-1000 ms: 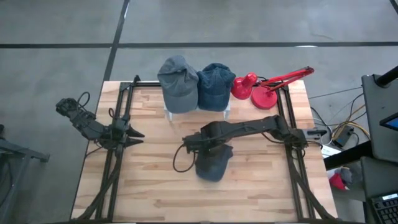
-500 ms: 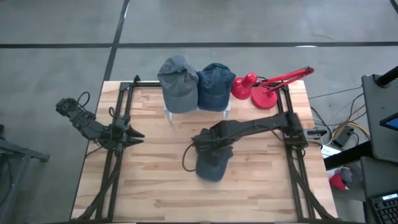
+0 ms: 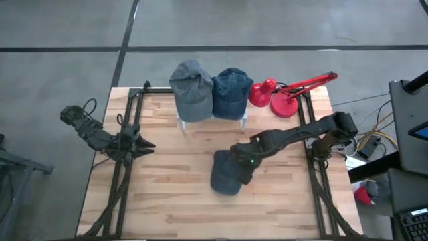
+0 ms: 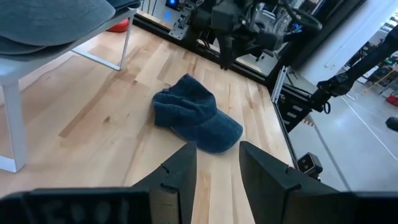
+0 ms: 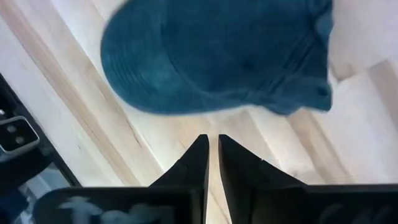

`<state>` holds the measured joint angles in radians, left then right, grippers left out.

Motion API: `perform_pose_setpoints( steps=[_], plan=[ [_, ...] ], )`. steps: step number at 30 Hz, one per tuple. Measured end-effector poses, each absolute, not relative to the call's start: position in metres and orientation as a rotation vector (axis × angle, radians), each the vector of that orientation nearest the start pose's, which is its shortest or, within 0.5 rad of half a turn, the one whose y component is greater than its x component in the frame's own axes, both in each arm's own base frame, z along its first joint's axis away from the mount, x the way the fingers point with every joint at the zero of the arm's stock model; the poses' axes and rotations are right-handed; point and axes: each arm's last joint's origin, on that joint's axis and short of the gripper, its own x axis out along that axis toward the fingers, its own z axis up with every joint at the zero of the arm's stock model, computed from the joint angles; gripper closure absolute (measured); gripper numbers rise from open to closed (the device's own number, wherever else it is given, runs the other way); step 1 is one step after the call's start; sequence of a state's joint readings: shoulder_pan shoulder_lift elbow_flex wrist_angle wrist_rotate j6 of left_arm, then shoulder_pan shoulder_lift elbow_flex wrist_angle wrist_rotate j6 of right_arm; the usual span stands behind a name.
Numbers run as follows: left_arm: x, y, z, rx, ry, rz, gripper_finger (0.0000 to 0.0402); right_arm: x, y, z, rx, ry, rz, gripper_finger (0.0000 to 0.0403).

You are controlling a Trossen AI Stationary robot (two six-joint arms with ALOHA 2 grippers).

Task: Pick & Place hat
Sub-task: Stack the blue cap on the blue cap on the shelf

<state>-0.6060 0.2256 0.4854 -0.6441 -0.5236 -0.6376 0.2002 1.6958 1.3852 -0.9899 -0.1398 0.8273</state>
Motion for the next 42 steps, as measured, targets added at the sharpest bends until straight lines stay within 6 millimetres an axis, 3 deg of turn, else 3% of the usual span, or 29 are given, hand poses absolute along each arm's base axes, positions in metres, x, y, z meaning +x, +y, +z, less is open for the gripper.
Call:
perform_pose_setpoints(
  steps=[6,26,35,42],
  plan=[
    [0.066,-0.027,0.249,-0.439,0.322,0.058,0.028,0.324,0.072,0.242,0.701,1.405,-0.265,0.0343],
    [0.066,-0.027,0.249,-0.403,0.319,0.062,0.028,0.317,0.07,0.245,0.82,1.52,-0.292,0.0266],
    [0.066,-0.027,0.249,-0.391,0.32,0.061,0.028,0.32,0.056,0.245,0.831,1.49,-0.334,0.0215],
    [0.066,-0.027,0.249,-0.376,0.322,0.058,0.028,0.328,0.037,0.23,0.835,1.486,-0.408,0.0193]
  ],
)
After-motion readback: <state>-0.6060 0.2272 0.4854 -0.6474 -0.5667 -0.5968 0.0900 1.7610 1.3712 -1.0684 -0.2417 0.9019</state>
